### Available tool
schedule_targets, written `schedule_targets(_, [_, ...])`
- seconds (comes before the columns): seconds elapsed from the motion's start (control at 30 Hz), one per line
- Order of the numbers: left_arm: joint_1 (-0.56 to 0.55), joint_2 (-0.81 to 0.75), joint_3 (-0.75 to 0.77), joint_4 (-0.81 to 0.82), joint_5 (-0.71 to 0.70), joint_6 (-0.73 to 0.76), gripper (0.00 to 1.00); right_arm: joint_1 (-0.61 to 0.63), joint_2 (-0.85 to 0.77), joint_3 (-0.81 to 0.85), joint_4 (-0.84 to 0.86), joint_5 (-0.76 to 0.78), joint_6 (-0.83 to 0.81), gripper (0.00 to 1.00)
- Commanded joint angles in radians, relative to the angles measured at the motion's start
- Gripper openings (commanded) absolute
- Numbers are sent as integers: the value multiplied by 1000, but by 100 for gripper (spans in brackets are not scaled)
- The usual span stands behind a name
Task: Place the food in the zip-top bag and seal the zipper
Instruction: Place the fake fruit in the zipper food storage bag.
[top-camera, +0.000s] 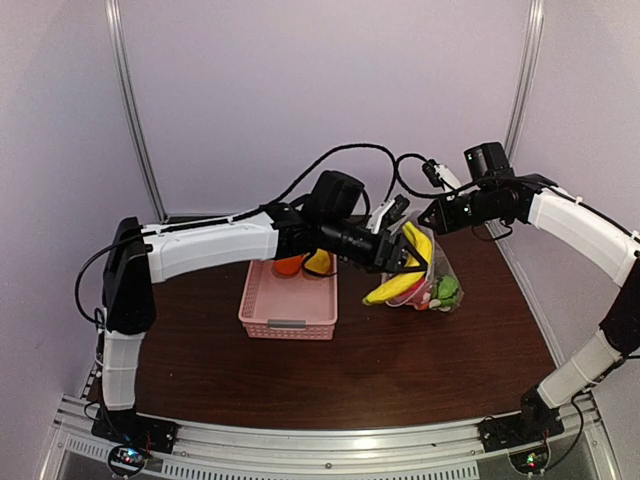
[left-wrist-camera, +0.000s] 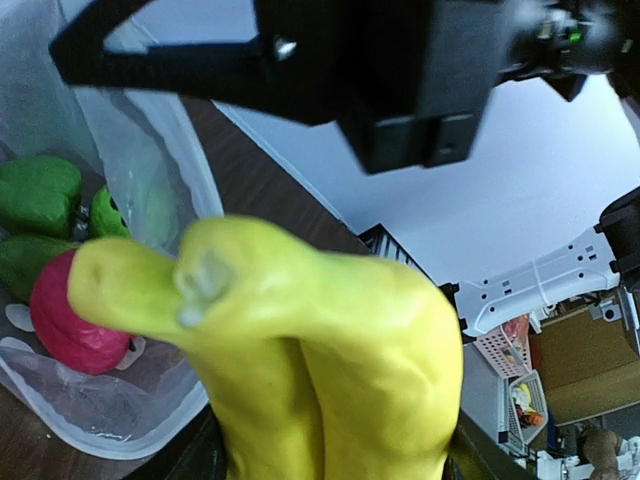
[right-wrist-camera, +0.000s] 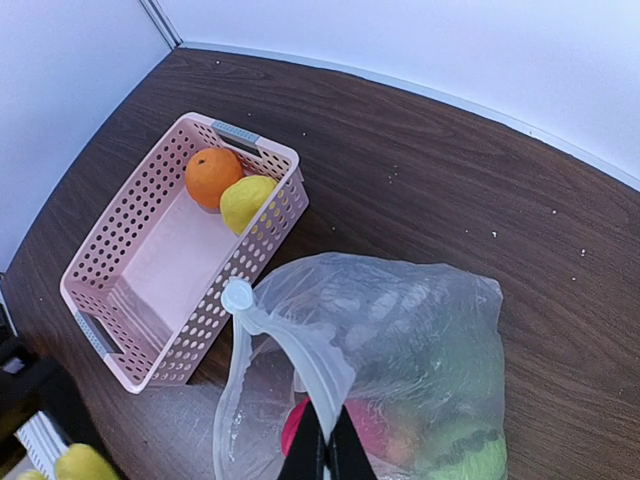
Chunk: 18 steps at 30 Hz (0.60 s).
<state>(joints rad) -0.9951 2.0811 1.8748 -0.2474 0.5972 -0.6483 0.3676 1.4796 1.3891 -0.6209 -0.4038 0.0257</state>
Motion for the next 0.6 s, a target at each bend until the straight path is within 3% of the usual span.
schedule_targets(0.0, [-7, 78, 52, 71, 102, -124, 46, -5, -43, 7, 16, -53, -9, 0])
schedule_targets(0.4, [35, 174, 88, 106, 84, -350, 42, 16, -108, -38, 12, -170, -82, 0])
schedule_targets(0.57, [57, 175, 82, 137, -25, -460, 44, 41, -120, -56, -4, -189, -105, 0])
